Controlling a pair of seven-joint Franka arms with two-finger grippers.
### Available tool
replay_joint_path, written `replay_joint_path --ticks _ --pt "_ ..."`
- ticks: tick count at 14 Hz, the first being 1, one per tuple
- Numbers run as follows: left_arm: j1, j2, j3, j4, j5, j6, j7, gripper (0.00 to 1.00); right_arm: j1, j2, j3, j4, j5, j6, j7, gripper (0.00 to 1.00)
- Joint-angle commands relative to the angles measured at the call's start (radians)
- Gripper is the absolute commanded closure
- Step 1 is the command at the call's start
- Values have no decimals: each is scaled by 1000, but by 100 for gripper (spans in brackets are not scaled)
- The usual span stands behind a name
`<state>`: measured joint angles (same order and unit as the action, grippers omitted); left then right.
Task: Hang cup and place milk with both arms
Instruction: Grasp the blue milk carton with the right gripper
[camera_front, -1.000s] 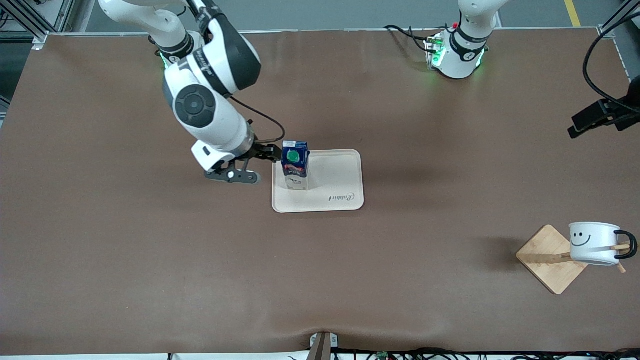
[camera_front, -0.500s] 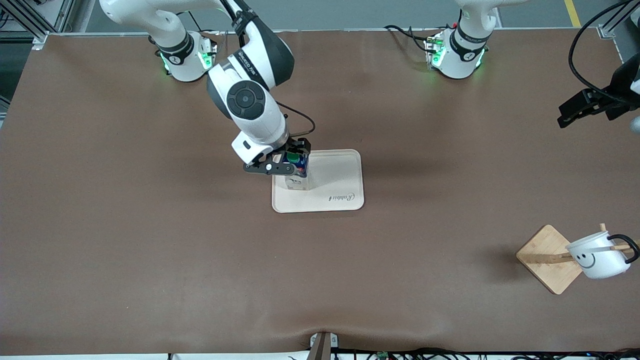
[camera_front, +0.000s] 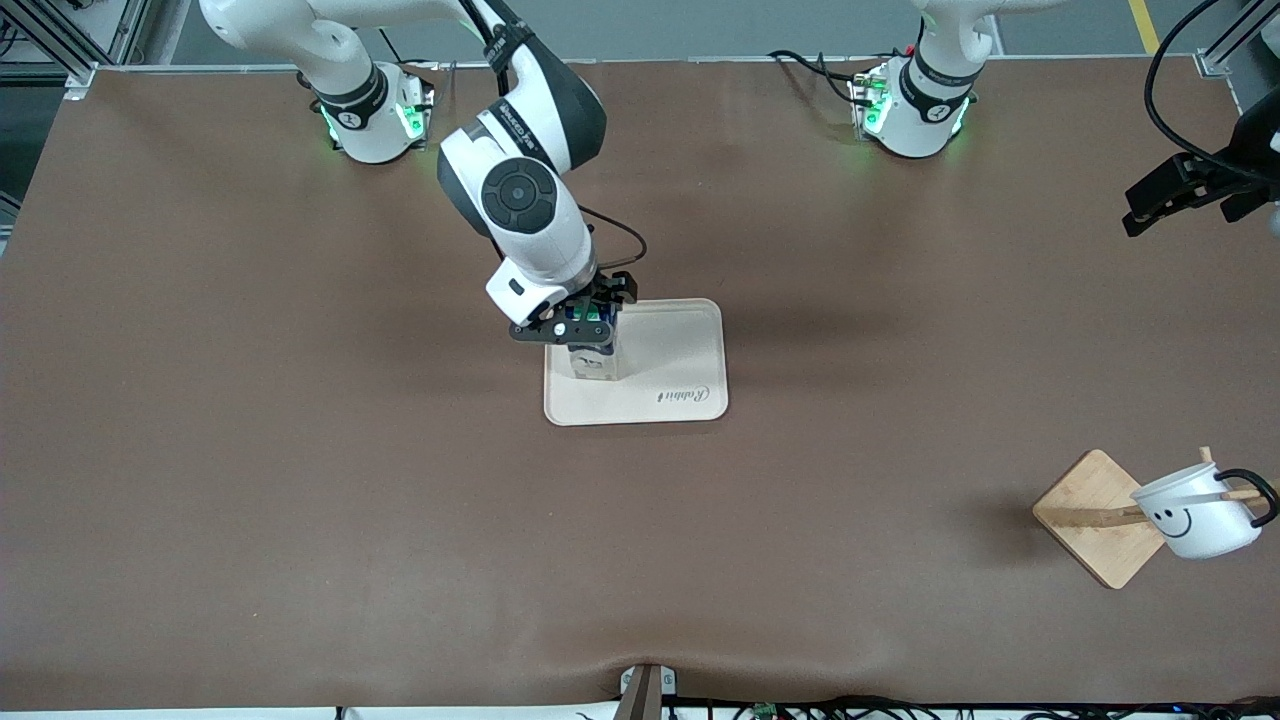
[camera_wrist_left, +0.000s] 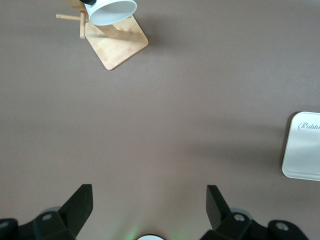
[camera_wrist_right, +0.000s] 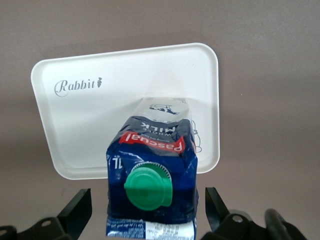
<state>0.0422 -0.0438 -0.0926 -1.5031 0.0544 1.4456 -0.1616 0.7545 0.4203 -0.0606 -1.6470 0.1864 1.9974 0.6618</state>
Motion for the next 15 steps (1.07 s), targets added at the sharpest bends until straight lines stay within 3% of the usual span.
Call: replay_joint_path --ticks 1,3,4,6,7,8,11,15 --pt "-7 -14 10 -9 -5 -1 14 0 12 0 -11 -25 -27 18 -4 0" --pt "-10 -14 8 -11 -10 -1 13 0 20 18 -11 -25 -28 29 1 0" --pt "-8 -14 8 -11 -16 -1 10 0 20 20 -11 -25 -28 24 1 5" --pt "-8 -14 8 -9 -16 2 10 0 20 20 -11 -24 -28 20 5 51" --pt "-10 -14 8 -9 -16 6 4 0 19 18 -10 -19 -27 15 7 85" --pt "-11 -14 7 -9 -16 6 -4 0 19 17 -10 -13 -18 14 16 100" --pt "-10 -18 7 -12 -18 4 -6 0 8 17 -10 83 4 -59 64 100" --pt "-13 -10 -3 -6 -22 10 -15 0 -64 -23 -15 208 31 -366 79 100"
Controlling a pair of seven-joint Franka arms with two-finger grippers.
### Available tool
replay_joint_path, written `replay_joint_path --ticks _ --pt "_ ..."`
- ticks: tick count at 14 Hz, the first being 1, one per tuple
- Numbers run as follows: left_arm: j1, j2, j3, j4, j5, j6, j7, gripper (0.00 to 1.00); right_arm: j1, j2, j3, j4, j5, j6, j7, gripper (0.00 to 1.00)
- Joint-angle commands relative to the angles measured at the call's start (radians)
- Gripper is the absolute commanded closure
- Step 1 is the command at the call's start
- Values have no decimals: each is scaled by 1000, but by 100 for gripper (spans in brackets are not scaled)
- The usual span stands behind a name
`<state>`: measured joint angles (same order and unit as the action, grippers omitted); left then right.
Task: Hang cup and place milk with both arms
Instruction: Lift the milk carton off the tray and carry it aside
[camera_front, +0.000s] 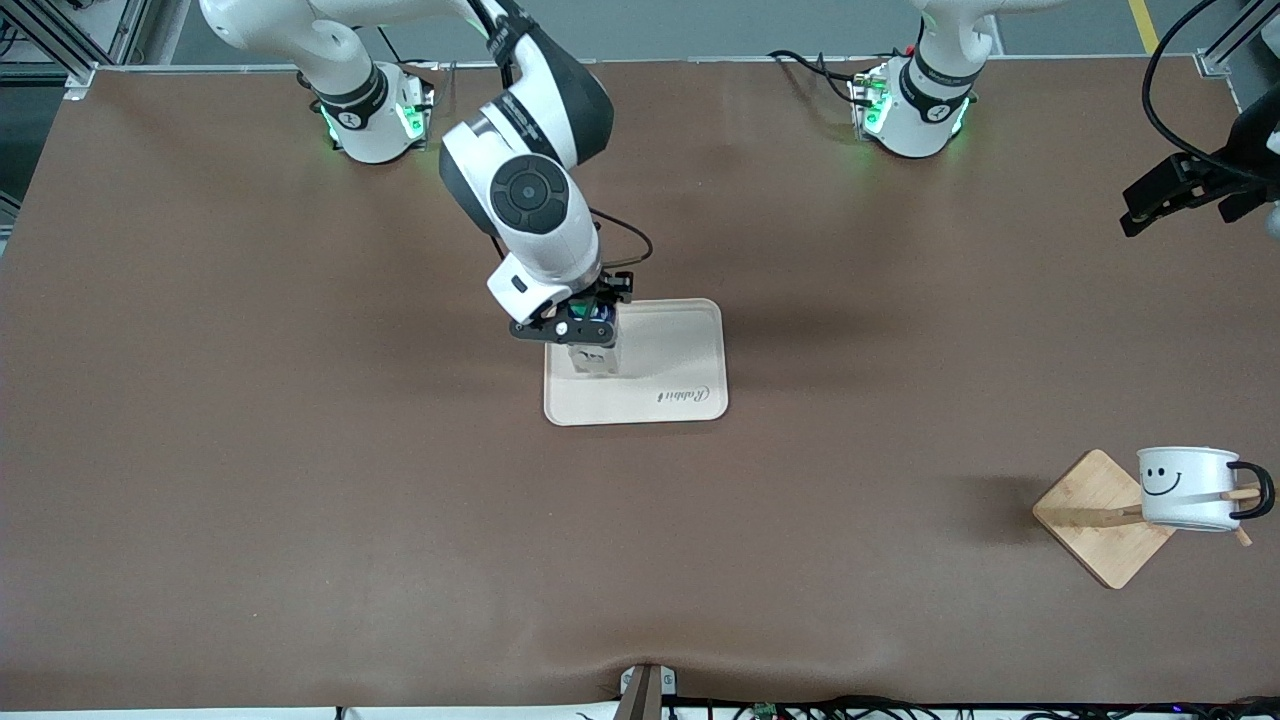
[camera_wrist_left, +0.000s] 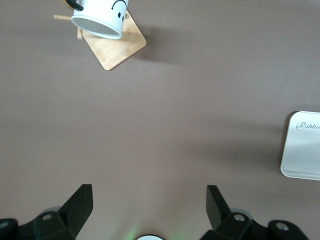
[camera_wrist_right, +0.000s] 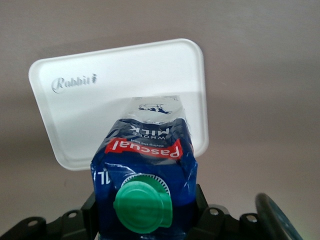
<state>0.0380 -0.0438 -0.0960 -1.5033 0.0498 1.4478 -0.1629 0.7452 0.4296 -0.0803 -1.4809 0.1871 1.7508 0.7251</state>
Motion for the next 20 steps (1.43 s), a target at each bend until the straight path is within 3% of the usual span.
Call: replay_joint_path --ticks 1,8,10,12,17,20 --pt "-7 -10 1 -6 -18 9 -20 0 -90 -60 4 44 50 -175 22 100" --pt "-6 -11 -4 -6 -16 16 -18 0 -354 -134 2 27 51 -350 -82 100" --pt "-4 -11 -4 -6 -16 17 -18 0 -424 -144 -1 -28 -9 -359 -211 100" --pt "-1 -13 -4 -6 -16 17 -18 0 -493 -153 0 -102 -125 -311 -345 100" --pt "0 -21 -1 -6 -16 13 -18 0 -706 -184 -7 -301 -175 -81 -729 100" --pt "2 -19 1 -6 -16 17 -18 0 -741 -186 -33 -344 -175 -45 -814 100"
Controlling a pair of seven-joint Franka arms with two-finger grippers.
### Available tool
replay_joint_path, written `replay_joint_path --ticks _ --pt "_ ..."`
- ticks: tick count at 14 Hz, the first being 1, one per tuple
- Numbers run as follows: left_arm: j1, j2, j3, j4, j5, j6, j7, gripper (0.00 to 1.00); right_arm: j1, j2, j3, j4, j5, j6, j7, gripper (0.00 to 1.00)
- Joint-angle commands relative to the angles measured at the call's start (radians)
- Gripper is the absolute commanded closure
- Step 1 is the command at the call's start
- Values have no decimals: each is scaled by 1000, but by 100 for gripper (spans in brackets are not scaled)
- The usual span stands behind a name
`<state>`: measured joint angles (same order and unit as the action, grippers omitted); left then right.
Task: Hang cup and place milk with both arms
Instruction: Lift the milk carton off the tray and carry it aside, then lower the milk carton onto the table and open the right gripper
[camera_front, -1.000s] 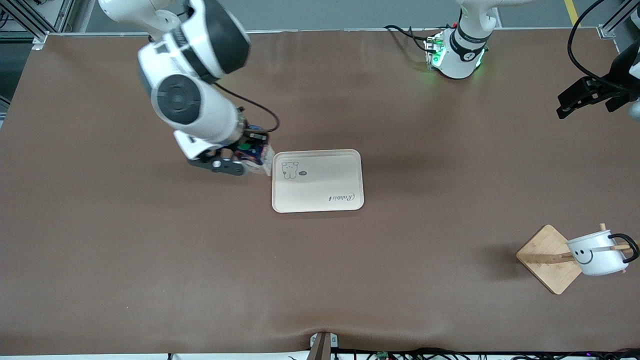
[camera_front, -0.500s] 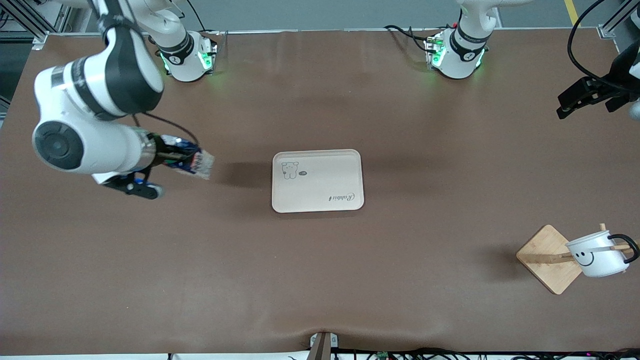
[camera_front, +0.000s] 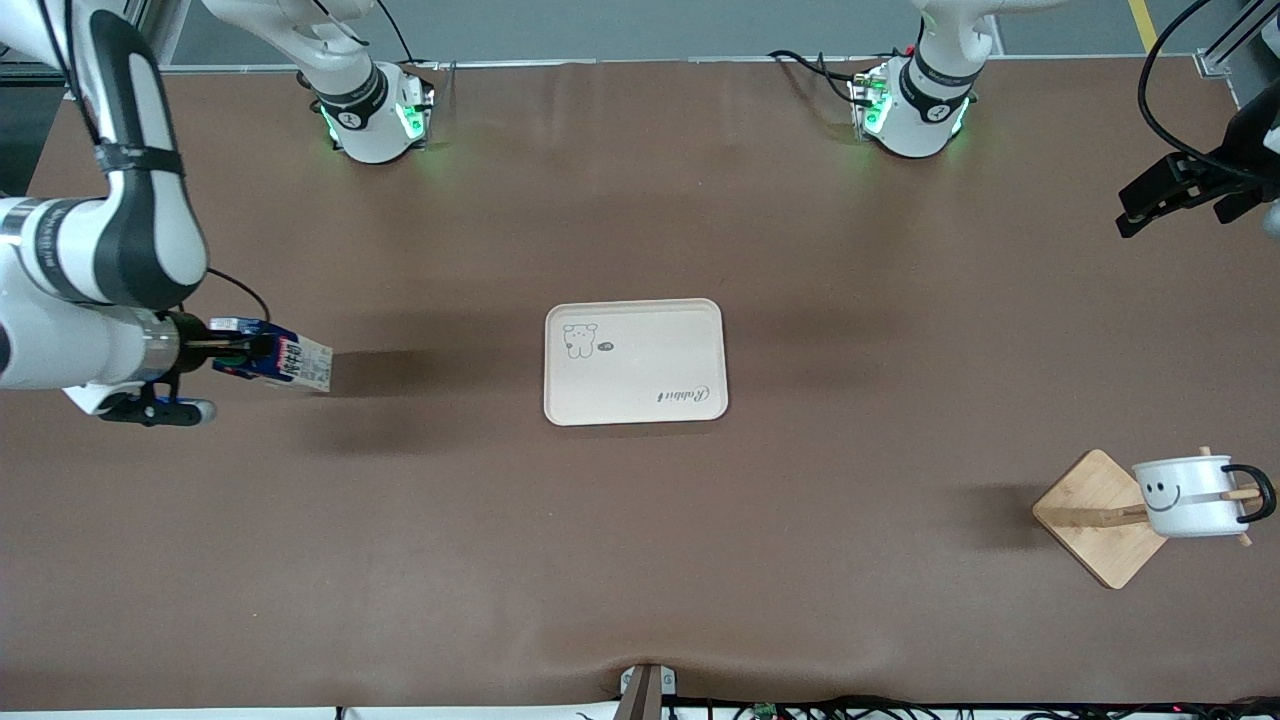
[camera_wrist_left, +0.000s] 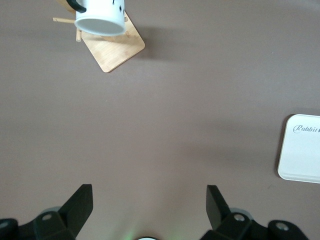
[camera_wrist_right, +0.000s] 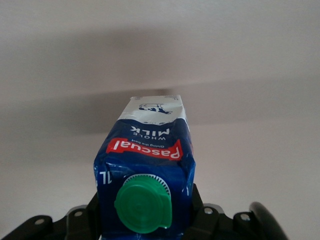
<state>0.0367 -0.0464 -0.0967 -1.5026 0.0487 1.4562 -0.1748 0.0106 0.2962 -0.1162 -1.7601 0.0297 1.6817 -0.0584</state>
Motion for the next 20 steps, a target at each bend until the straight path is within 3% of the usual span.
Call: replay_joint_path --ticks 1,7,15,16,17,18,20 --pt "3 -16 2 -7 -15 9 -8 0 -11 -54 0 -76 -17 32 -34 100" --pt "0 -32 -3 -11 -15 1 -20 0 -24 -91 -40 -183 -16 108 -46 100" --pt "-1 -21 -3 -10 -7 4 -23 0 -24 -109 -42 -257 -8 179 -46 100" --pt "-1 -21 -3 -10 -7 4 -23 0 -24 -108 -42 -254 -7 179 -44 71" --pt "0 -21 -3 -10 -7 4 -23 0 -26 -104 -42 -249 -5 179 -44 30" --pt "2 -21 -3 -10 -7 4 -23 0 -29 -100 -42 -245 -4 177 -43 0" --pt "2 -21 0 -10 -6 4 -23 0 -26 -98 -42 -230 -5 165 -44 0"
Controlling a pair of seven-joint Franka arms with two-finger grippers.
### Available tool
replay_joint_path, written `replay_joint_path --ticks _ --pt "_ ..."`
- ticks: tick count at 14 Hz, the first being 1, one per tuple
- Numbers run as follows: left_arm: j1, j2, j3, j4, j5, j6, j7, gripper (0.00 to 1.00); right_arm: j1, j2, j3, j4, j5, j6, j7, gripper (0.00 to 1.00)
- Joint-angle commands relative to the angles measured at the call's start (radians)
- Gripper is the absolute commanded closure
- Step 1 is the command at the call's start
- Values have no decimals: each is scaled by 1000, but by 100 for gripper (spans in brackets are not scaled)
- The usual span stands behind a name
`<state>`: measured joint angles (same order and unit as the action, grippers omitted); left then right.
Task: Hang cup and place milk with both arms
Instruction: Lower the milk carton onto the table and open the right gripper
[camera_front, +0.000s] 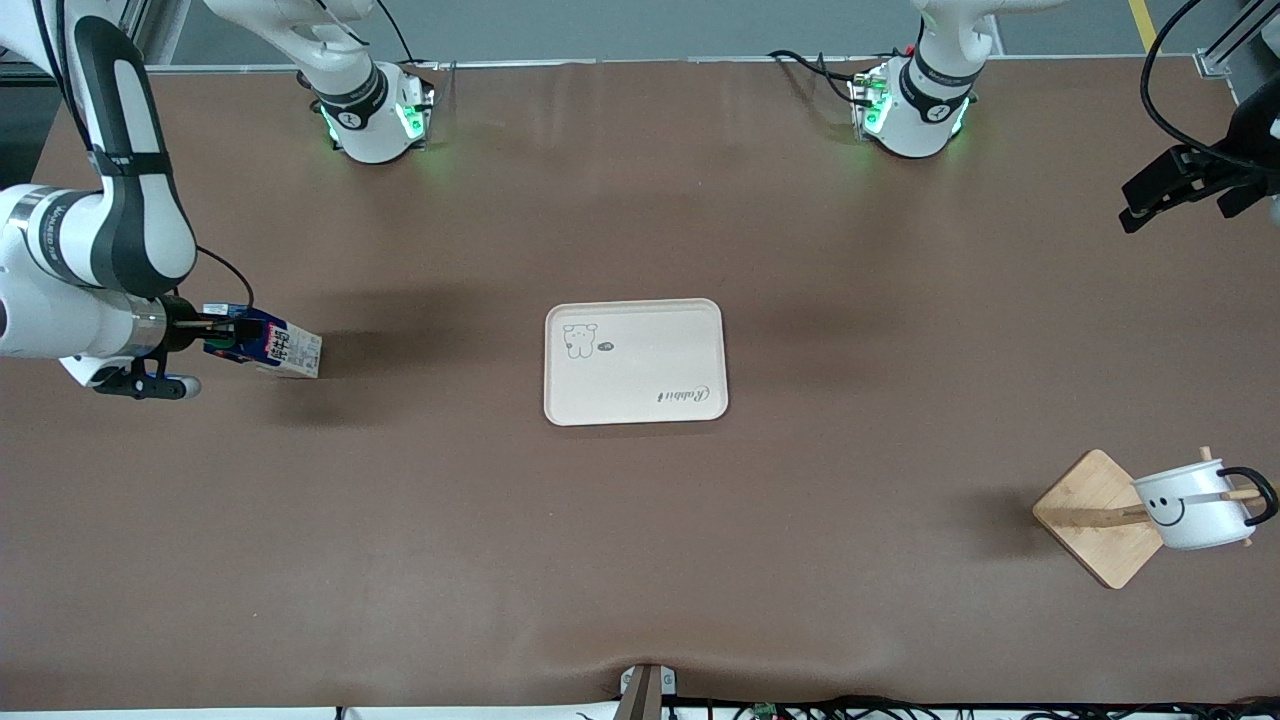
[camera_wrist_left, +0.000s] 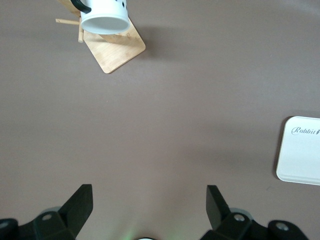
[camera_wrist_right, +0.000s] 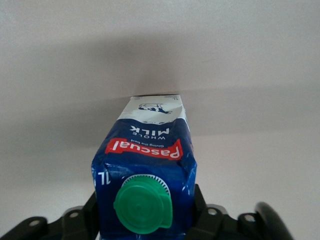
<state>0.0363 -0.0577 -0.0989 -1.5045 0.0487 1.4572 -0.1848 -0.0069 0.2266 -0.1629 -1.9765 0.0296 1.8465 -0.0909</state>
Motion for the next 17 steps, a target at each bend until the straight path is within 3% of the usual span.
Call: replay_joint_path --ticks 1,10,14,17 --pt "4 -11 2 -8 -6 2 -13 0 -8 -29 5 -9 -4 -12 -10 0" --pt "4 -10 4 -11 -4 3 -13 0 -10 -27 5 1 -4 -19 -10 0" --pt "4 -4 2 -11 -4 5 -13 0 2 -9 14 223 -2 -246 -16 0" --pt "2 -5 2 -13 -4 3 -13 0 44 -6 22 358 59 -273 -38 0"
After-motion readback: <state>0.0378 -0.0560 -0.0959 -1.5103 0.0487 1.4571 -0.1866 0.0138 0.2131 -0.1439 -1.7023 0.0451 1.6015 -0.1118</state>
